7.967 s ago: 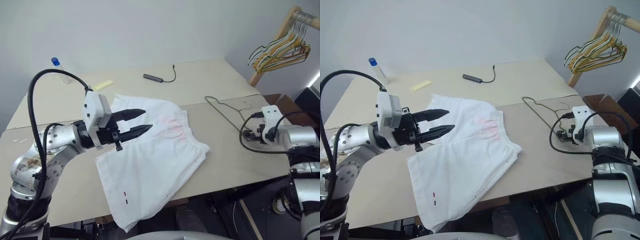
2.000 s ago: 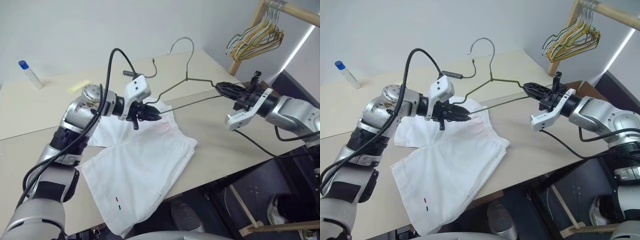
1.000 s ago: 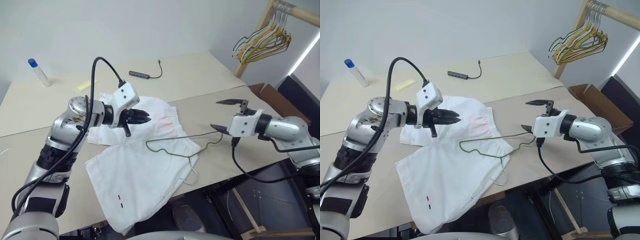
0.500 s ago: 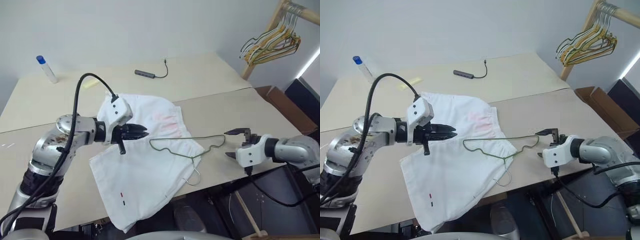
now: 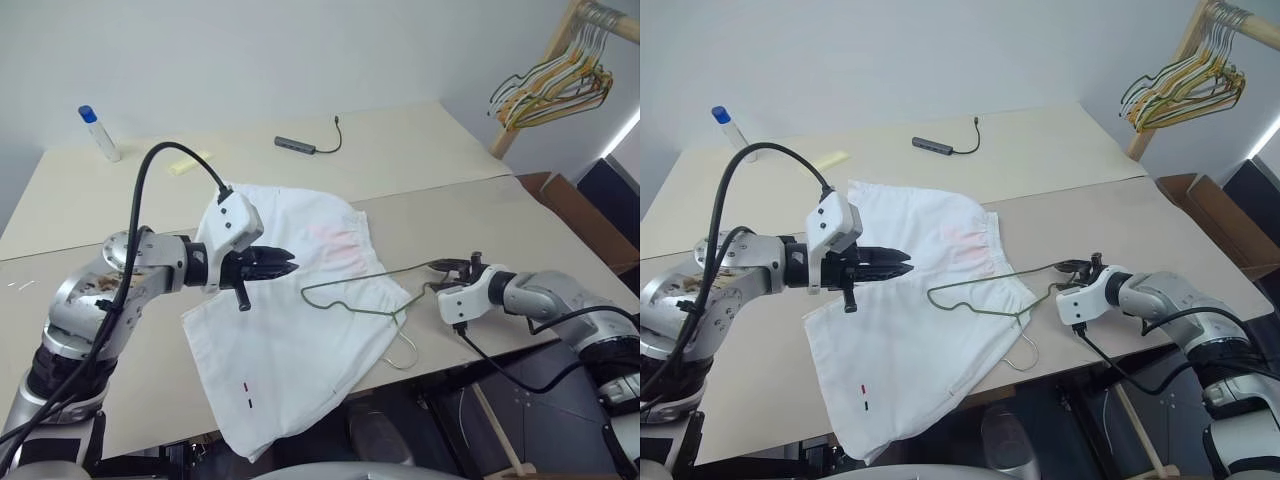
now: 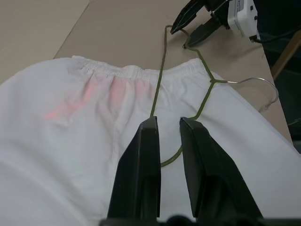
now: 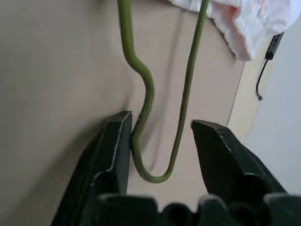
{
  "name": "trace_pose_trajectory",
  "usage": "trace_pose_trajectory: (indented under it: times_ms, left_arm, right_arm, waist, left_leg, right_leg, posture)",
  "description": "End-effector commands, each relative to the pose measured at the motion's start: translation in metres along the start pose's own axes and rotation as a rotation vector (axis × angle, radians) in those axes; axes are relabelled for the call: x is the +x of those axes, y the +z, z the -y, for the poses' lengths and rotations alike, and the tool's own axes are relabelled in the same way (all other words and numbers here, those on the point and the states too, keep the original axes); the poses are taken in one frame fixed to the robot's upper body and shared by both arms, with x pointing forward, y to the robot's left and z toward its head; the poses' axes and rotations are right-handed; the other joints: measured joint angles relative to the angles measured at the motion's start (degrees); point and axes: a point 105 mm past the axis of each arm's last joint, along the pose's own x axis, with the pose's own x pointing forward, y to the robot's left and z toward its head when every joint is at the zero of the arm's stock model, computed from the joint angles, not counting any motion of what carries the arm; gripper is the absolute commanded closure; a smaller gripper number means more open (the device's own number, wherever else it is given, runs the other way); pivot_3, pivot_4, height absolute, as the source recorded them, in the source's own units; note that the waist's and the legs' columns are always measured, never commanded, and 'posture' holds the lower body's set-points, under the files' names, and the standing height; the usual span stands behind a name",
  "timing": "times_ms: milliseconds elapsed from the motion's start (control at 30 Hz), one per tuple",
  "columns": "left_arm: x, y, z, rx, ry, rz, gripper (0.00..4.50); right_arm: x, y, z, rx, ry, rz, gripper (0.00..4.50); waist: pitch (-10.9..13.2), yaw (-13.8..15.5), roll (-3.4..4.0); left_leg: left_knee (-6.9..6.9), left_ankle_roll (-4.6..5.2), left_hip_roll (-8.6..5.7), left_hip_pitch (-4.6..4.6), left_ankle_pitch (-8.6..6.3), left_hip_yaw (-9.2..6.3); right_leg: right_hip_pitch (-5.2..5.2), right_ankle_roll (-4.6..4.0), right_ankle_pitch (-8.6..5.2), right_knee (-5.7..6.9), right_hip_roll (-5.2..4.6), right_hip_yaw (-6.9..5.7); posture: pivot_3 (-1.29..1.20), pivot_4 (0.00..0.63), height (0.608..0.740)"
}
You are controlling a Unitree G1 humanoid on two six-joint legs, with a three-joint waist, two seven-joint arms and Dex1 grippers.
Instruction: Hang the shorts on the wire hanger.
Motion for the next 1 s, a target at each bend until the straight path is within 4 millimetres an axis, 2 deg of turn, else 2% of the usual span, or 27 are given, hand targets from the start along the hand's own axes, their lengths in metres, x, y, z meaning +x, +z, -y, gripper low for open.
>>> trace_pose_trajectory:
  times_ms: [33, 167, 200, 367, 433, 633, 800, 1000]
  left_arm:
    - [-0.005, 0.01, -0.006, 0.056, 0.031, 0.026, 3.7]
    - [-0.006, 0.011, -0.008, 0.069, 0.031, 0.03, 3.7]
    - [-0.006, 0.011, -0.009, 0.069, 0.031, 0.031, 3.7]
    - [-0.004, 0.013, -0.011, 0.086, 0.033, 0.039, 3.7]
    - [-0.004, 0.014, -0.013, 0.094, 0.034, 0.042, 3.7]
    - [-0.012, 0.026, -0.028, 0.208, 0.037, 0.092, 3.7]
    - [-0.012, 0.032, -0.028, 0.373, -0.041, 0.149, 3.7]
    - [0.005, 0.032, -0.025, 0.49, -0.135, 0.146, 3.7]
  right_arm:
    - [0.003, 0.001, 0.001, 0.015, -0.019, 0.007, 2.81]
    - [0.0, 0.003, 0.01, 0.03, -0.048, 0.026, 4.21]
    - [0.0, 0.002, 0.011, 0.031, -0.049, 0.027, 4.43]
    - [-0.004, 0.003, 0.02, 0.029, -0.062, 0.046, 4.43]
    - [-0.009, 0.008, 0.025, 0.078, -0.046, 0.081, 4.43]
    - [-0.038, 0.018, 0.067, 0.296, 0.002, 0.159, 4.43]
    - [-0.057, 0.021, 0.095, 0.402, 0.024, 0.178, 4.43]
    - [-0.069, 0.031, 0.103, 0.432, 0.103, 0.193, 4.43]
  waist:
    - [0.0, 0.0, -0.01]
    - [-0.1, 0.0, 0.03]
    - [-0.1, 0.0, 0.05]
    - [-0.1, 0.0, 0.08]
    - [-0.1, 0.0, 0.1]
    - [-0.2, -0.5, 0.15]
    - [-0.3, -0.7, 0.27]
    - [-0.3, -0.7, 0.28]
  left_leg:
    - [0.0, 0.0, 0.0, 0.0, 0.0, 0.0]
    - [-0.01, 0.0, -0.01, -0.06, 0.0, -0.02]
    - [-0.01, 0.0, -0.02, -0.07, 0.0, -0.02]
    - [-0.01, 0.0, -0.04, -0.13, 0.0, -0.04]
    - [0.0, 0.0, -0.04, -0.18, 0.0, -0.05]
    - [0.03, -0.01, -0.05, -0.27, 0.01, -0.1]
    - [0.02, -0.01, -0.01, -0.27, 0.0, -0.11]
    - [0.07, -0.01, -0.05, -0.37, 0.0, -0.09]
  right_leg:
    - [0.0, 0.0, 0.0, -0.01, -0.01, 0.0]
    - [-0.05, 0.0, 0.0, 0.0, -0.03, -0.01]
    - [-0.07, 0.0, 0.0, 0.0, -0.04, -0.02]
    - [-0.1, 0.0, 0.0, 0.0, -0.06, -0.05]
    - [-0.14, 0.0, 0.0, 0.0, -0.07, -0.06]
    - [-0.18, 0.01, 0.0, 0.01, -0.09, -0.14]
    - [-0.2, 0.0, 0.0, 0.01, -0.08, -0.17]
    - [-0.29, 0.01, 0.0, -0.01, -0.12, -0.21]
  posture:
    - [-0.14, 0.051, 0.74]
    - [-0.15, 0.037, 0.74]
    - [-0.15, 0.031, 0.74]
    - [-0.15, 0.012, 0.74]
    - [-0.15, 0.0, 0.74]
    - [-0.17, 0.0, 0.74]
    - [-0.19, 0.0, 0.74]
    - [-0.24, 0.0, 0.74]
